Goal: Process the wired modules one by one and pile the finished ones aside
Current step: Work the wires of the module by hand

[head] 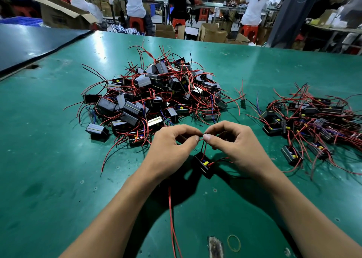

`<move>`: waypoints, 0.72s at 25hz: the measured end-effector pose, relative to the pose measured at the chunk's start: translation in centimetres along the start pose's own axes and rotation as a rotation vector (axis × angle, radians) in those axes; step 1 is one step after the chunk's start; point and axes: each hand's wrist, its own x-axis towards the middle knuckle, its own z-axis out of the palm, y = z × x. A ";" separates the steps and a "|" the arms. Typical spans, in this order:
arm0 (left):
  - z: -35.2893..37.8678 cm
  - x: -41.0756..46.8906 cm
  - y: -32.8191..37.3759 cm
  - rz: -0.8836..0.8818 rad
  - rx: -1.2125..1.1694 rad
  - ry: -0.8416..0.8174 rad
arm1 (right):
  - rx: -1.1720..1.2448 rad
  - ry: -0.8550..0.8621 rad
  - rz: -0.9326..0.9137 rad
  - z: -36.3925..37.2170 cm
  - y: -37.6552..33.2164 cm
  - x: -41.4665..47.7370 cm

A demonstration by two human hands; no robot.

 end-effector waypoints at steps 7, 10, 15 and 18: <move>-0.2 0.2 -0.1 -0.094 -0.192 -0.071 | 0.101 -0.039 0.009 0.0 -0.2 0.0; -0.3 0.2 -0.1 -0.132 -0.293 -0.099 | 0.130 -0.045 0.016 0.0 -0.2 0.1; -0.2 0.3 0.1 -0.173 -0.371 -0.088 | 0.098 -0.069 0.021 -0.2 -0.2 0.1; -0.2 0.3 0.0 -0.181 -0.400 -0.106 | 0.082 -0.079 0.028 -0.3 -0.1 0.1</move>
